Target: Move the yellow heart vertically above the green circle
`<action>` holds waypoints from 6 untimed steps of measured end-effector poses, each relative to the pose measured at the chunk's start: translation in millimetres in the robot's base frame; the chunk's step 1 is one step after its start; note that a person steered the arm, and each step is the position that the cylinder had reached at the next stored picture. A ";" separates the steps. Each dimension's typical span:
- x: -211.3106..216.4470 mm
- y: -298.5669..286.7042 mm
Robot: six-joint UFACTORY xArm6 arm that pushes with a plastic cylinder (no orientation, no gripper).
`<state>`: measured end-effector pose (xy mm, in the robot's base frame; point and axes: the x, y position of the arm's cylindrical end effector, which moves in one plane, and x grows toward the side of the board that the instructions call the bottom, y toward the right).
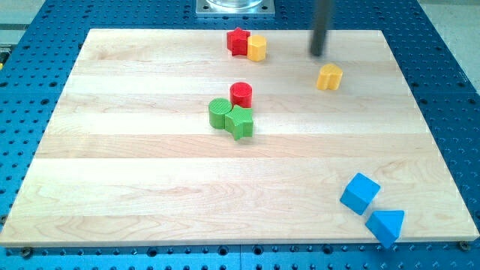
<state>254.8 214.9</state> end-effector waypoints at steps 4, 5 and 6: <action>138.3 -60.9; 134.1 -142.0; 129.2 -153.5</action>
<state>383.9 61.4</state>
